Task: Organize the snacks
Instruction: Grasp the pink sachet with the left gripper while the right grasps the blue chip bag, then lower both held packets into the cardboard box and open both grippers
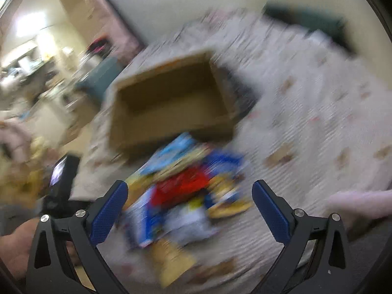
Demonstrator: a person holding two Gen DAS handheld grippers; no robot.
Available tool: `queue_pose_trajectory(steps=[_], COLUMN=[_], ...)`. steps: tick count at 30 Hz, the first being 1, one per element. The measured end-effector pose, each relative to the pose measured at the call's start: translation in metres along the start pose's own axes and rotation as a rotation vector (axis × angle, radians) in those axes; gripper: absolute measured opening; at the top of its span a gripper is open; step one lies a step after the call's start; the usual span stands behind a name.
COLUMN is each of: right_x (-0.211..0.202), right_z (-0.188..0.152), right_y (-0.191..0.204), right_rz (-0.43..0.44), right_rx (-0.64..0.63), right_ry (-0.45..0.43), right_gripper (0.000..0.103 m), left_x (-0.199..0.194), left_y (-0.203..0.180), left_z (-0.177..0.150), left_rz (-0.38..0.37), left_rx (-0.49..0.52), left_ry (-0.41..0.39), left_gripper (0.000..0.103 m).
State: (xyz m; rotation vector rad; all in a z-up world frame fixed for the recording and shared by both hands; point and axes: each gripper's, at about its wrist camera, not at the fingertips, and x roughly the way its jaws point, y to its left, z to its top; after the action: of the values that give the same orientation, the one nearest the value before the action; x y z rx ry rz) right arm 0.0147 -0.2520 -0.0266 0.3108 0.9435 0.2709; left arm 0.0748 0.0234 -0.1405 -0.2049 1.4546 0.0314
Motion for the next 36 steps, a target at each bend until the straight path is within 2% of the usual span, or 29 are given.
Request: queue_pose_trajectory(steps=[1,2,3,4,7,9,11,12,14,17,21,24,28,32,36], right_x=[0.011,0.023,0.033,0.048,0.078,0.092,0.105,0.110,0.114,0.109,0.090,0.066,0.034,0.003,-0.013], right_z=[0.000,-0.001,-0.002,-0.005,-0.012,-0.017,-0.021,-0.022,-0.022,-0.019,-0.020,-0.015,-0.005,0.014,0.041], right_y=[0.001,0.003,0.005,0.008,0.022,0.032,0.039,0.042,0.042,0.037,0.033,0.035,0.030,0.019,0.007], right_rz=[0.084,0.157,0.193,0.195,0.171,0.163,0.148,0.136,0.112,0.120,0.145,0.190,0.251,0.307,0.315], right_rx=[0.023,0.053,0.079,0.106,0.098,0.072,0.049,0.035,0.022,0.030,0.022,0.029,0.037,0.045,0.057], right_ry=[0.080,0.157,0.212,0.283,0.386,0.429,0.457,0.463,0.465,0.459,0.457,0.422,0.363,0.257,0.159], right_gripper=[0.098,0.089,0.079,0.076,0.067,0.060,0.056,0.047,0.034,0.028,0.027,0.026,0.025,0.025,0.024], left_x=[-0.002,-0.005,-0.004,-0.008,-0.003,0.002,0.017,0.021,0.016,-0.005,-0.036,-0.061,-0.082,-0.110,-0.124], left_y=[0.001,0.003,0.004,0.005,0.013,0.017,0.028,0.030,0.029,0.022,0.022,0.023,0.033,0.019,0.000], left_z=[-0.001,-0.003,-0.004,-0.005,-0.007,-0.008,0.002,0.002,0.003,0.002,0.001,0.003,0.009,0.022,0.049], left_rz=[-0.002,-0.005,-0.001,-0.004,-0.004,-0.002,-0.008,-0.007,0.003,-0.018,-0.092,-0.125,-0.132,-0.140,-0.146], left_rx=[0.001,0.004,0.005,0.000,-0.003,-0.014,-0.039,-0.048,-0.043,-0.023,-0.031,-0.035,-0.022,-0.005,0.026], left_ry=[-0.002,-0.001,0.004,0.006,0.009,0.032,0.075,0.084,0.063,0.016,-0.030,-0.071,-0.127,-0.185,-0.222], left_gripper=[0.017,0.012,0.011,0.011,0.010,0.010,0.010,0.010,0.006,0.006,0.006,0.006,0.006,0.006,0.006])
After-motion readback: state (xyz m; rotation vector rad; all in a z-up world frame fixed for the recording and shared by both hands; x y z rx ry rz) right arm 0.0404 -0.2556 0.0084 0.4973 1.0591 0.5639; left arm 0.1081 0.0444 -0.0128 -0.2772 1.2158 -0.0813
